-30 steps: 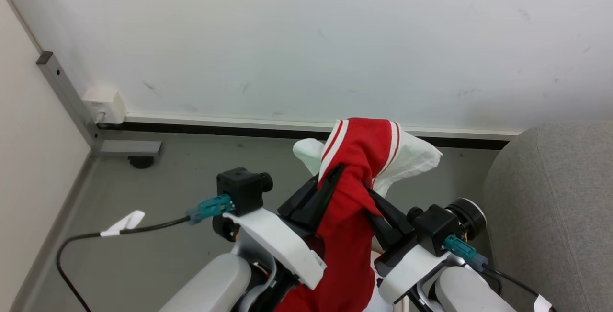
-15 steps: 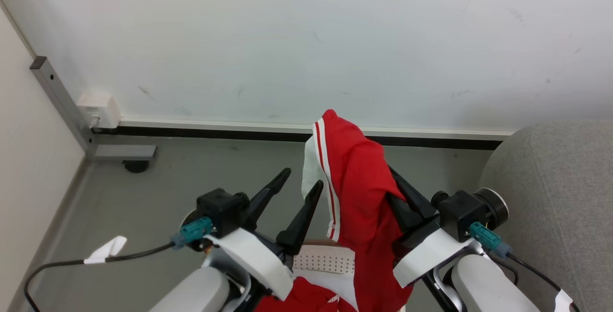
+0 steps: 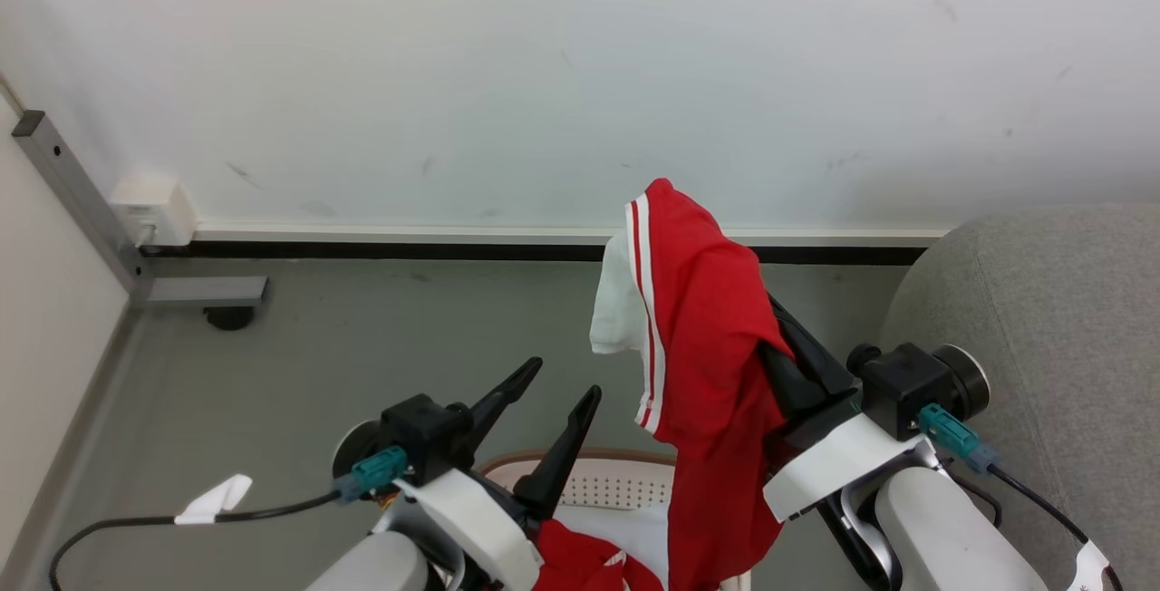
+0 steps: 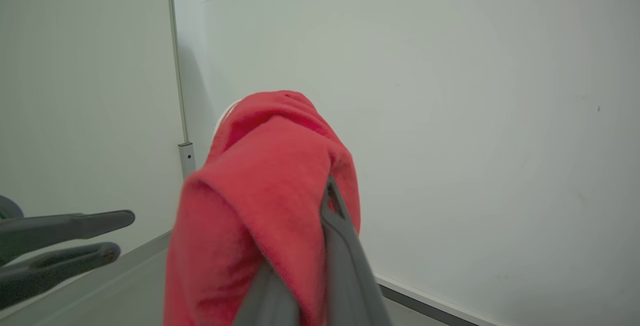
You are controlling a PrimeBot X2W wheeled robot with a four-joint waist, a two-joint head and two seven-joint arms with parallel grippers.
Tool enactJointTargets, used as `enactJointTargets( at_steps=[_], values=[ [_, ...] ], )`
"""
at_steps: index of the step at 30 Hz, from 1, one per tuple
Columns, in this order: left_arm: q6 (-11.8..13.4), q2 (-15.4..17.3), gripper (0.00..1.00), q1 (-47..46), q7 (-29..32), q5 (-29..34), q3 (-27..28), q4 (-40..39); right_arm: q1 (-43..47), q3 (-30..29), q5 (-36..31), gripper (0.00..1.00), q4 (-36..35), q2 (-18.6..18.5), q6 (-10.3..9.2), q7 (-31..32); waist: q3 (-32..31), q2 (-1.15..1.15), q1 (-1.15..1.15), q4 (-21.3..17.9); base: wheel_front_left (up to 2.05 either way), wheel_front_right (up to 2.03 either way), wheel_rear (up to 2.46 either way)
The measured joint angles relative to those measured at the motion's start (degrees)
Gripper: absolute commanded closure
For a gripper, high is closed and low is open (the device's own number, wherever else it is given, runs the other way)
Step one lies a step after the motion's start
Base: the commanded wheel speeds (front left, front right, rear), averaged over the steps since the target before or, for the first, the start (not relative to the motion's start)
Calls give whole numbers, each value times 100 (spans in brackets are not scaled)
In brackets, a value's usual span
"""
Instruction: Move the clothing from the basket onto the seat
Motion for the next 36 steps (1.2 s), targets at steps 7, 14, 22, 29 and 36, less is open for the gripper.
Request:
enactJointTargets(
  at_steps=[7,14,22,29,36],
  values=[
    [-58,-35,0,12,-15,93,115,48,-24,-104,44,100,-55,1,0,1,54,0,0,-243,0,0,0],
    [-111,-48,0,91,-16,197,197,-3,-49,-224,43,100,-119,0,0,1,127,0,0,-694,0,0,0],
    [-166,-146,0,110,-16,350,219,-104,-44,-412,-19,100,-231,-1,0,1,236,0,0,-1242,0,0,0],
    [-215,-254,0,132,-16,452,175,-174,119,-657,-109,100,-449,0,0,1,317,0,0,-1736,0,0,0],
    [-255,-339,0,146,-16,486,109,-210,438,-868,-210,100,-624,-1,0,1,373,0,-1,-1994,0,0,0]
  ],
)
